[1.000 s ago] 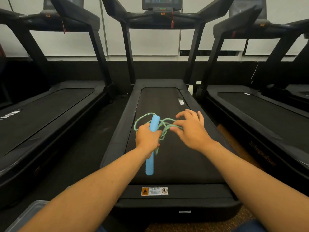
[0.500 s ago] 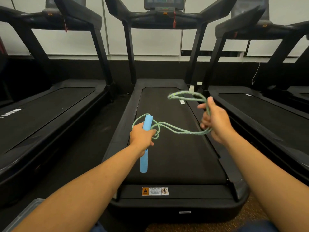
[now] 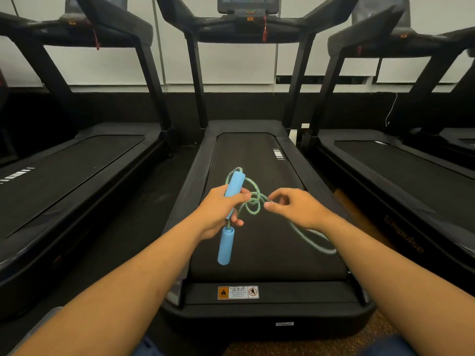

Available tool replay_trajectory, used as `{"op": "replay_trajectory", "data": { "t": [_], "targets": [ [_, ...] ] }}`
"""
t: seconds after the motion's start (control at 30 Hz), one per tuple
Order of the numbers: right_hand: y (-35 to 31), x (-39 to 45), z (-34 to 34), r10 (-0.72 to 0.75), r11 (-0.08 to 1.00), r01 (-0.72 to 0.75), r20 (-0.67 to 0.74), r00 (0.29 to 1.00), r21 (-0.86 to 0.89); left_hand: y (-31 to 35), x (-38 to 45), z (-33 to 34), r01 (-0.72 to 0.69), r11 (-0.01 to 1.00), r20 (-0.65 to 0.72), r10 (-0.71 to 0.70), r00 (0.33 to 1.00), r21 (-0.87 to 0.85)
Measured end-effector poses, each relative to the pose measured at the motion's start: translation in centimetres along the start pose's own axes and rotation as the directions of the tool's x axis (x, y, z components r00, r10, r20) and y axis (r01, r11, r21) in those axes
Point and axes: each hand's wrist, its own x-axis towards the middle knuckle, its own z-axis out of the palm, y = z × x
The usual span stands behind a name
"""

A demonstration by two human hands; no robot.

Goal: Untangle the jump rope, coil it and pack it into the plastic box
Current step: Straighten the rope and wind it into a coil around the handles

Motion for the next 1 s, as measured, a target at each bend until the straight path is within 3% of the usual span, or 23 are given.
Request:
{"op": "replay_trajectory", "data": {
  "t": [0.17,0.37,0.47,0.6,0.8,0.93,1.0],
  "targets": [
    [-1.5,-0.9,1.6,-0.057,0.971,-0.024,0.329,0.943,0.236,0.5,0.0,0.3,0.025,0.971,0.051,-0.013,0.999,-0.239],
    [-3.5,-1.6,5.3,-0.106,0.96,-0.003,0.377,0.92,0.279,0.6,0.2,0.9,0.026,0.934,0.048,-0.009,0.999,-0.357],
    [-4.0,-1.4,5.7,-0.106,0.961,0.014,0.323,0.94,0.275,0.5,0.1,0.9,0.008,0.951,0.046,0.006,0.999,-0.309],
    [-3.1,-0.6,4.4,-0.056,0.979,0.01,0.219,0.974,0.205,0.5,0.1,-0.2,-0.028,0.992,0.0,0.028,1.0,-0.121],
    [-0.4,-0.1,1.7,0.038,0.987,-0.035,-0.016,0.999,0.156,-0.1,-0.5,-2.4,0.105,0.984,0.074,-0.116,0.99,0.142],
    [0.4,0.4,0.2,0.012,0.994,0.011,-0.204,0.979,0.113,0.3,-0.9,-2.7,0.03,0.931,0.109,-0.075,0.991,0.363],
    [0.3,0.5,-0.2,-0.028,0.995,0.048,-0.214,0.976,0.089,0.5,-1.0,-2.7,0.001,0.936,0.119,-0.046,0.992,0.353]
  ]
}}
